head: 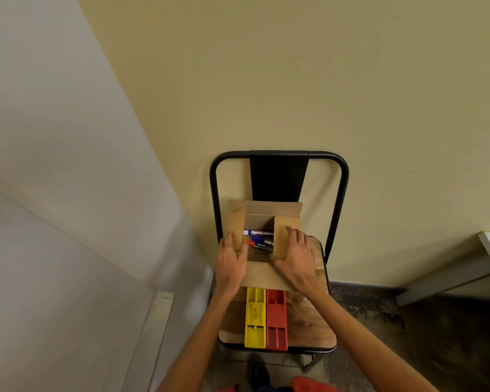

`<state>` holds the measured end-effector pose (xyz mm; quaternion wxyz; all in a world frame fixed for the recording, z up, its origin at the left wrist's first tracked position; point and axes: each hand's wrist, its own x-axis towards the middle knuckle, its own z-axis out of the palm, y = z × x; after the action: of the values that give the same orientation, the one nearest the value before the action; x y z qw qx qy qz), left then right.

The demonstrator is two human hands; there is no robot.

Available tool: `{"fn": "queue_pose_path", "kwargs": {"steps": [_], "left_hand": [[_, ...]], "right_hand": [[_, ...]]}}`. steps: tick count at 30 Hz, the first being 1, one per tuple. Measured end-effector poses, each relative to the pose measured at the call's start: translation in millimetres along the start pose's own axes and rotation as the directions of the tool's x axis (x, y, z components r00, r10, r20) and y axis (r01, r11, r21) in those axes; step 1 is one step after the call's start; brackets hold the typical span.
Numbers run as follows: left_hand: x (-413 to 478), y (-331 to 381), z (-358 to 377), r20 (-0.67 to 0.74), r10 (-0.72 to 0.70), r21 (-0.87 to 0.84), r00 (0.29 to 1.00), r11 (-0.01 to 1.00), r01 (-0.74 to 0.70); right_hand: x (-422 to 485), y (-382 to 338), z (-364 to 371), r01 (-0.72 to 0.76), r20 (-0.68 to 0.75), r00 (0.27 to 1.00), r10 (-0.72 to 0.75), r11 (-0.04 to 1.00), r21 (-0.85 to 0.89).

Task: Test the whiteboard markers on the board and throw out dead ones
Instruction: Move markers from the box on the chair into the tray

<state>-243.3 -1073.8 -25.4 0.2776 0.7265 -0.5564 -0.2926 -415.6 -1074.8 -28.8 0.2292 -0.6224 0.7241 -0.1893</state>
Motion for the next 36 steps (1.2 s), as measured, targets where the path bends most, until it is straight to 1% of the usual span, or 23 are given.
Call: {"fn": "queue_pose_path", "kwargs": {"steps": [2,4,6,8,11,13,14,16,19,20,21,22,24,25,27,29,31,32,34,35,36], "left_hand": [[-0.8,2.6,-8.9,-0.032,0.003,-0.163,0.999,0.987,-0.008],[1.2,-1.4,-14.6,-0.049,-0.002,-0.271,0.999,0.963,-0.011],[3.7,-10.2,-19.4,-0.046,-0.057,-0.375,0.997,0.926,0.036],[7.7,-20.3,-23.2,-0.042,-0.149,-0.467,0.988,0.877,0.112],[12.7,-32.2,-29.2,-0.034,-0.243,-0.565,0.969,0.805,0.182],[14.3,-37.7,-30.9,-0.032,-0.301,-0.624,0.953,0.751,0.216],[14.4,-38.8,-31.5,-0.026,-0.337,-0.656,0.941,0.716,0.238],[14.9,-39.9,-30.7,-0.011,-0.400,-0.708,0.916,0.650,0.275],[16.8,-42.1,-28.8,0.027,-0.460,-0.756,0.887,0.572,0.320],[16.6,-42.9,-28.4,0.031,-0.475,-0.761,0.879,0.559,0.329],[16.0,-43.5,-28.1,0.027,-0.491,-0.762,0.871,0.554,0.336],[15.0,-43.1,-28.2,0.002,-0.506,-0.747,0.863,0.573,0.338],[13.0,-39.7,-29.3,-0.096,-0.510,-0.664,0.855,0.673,0.326],[11.9,-36.2,-30.5,-0.137,-0.487,-0.621,0.863,0.721,0.308],[11.1,-26.9,-33.8,-0.181,-0.427,-0.581,0.886,0.773,0.254],[12.6,-21.2,-36.6,-0.208,-0.370,-0.563,0.906,0.802,0.198],[14.2,-16.9,-38.1,-0.245,-0.317,-0.529,0.916,0.836,0.148],[14.5,-13.5,-38.9,-0.275,-0.285,-0.501,0.918,0.858,0.116],[13.9,-4.4,-40.5,-0.391,-0.185,-0.381,0.902,0.924,0.024],[12.1,1.8,-41.5,-0.461,-0.102,-0.292,0.881,0.956,-0.042],[10.2,7.6,-41.4,-0.509,-0.005,-0.204,0.861,0.972,-0.115]], "right_hand": [[-1.3,-1.7,-6.2,0.025,-0.030,0.999,-0.023,0.998,0.066],[-4.1,-3.4,-15.5,0.012,-0.078,0.997,0.000,0.988,0.151],[-6.6,0.2,-22.1,-0.009,-0.119,0.992,0.041,0.965,0.262],[-10.5,5.7,-26.8,-0.018,-0.160,0.983,0.085,0.925,0.380],[-16.8,16.3,-33.3,-0.032,-0.234,0.954,0.186,0.841,0.540],[-16.2,28.1,-37.8,-0.101,-0.253,0.918,0.306,0.795,0.598],[-14.1,38.4,-37.0,-0.151,-0.235,0.900,0.366,0.771,0.619],[-7.6,60.5,-30.9,-0.261,-0.139,0.876,0.461,0.697,0.668],[-1.3,84.5,-17.6,-0.419,0.076,0.817,0.572,0.497,0.760],[-0.1,89.4,-14.1,-0.452,0.128,0.798,0.589,0.444,0.774],[0.5,92.8,-10.9,-0.476,0.157,0.785,0.599,0.421,0.772],[0.9,95.3,-8.6,-0.490,0.166,0.780,0.603,0.424,0.762],[0.5,96.0,-8.3,-0.494,0.133,0.791,0.597,0.497,0.714],[-0.3,93.3,-11.2,-0.483,0.102,0.808,0.580,0.553,0.679],[-1.0,86.6,-20.4,-0.431,0.003,0.848,0.530,0.688,0.584],[-0.9,78.1,-32.9,-0.336,-0.130,0.894,0.429,0.833,0.440],[0.6,69.1,-44.9,-0.235,-0.211,0.929,0.303,0.926,0.296],[1.3,63.6,-50.6,-0.193,-0.235,0.940,0.246,0.955,0.227],[1.7,48.8,-60.6,-0.091,-0.292,0.950,0.112,0.992,0.086],[1.3,40.1,-64.4,-0.027,-0.316,0.948,0.041,0.999,0.047],[0.5,31.6,-66.5,0.039,-0.322,0.947,-0.021,0.998,0.048]]}}
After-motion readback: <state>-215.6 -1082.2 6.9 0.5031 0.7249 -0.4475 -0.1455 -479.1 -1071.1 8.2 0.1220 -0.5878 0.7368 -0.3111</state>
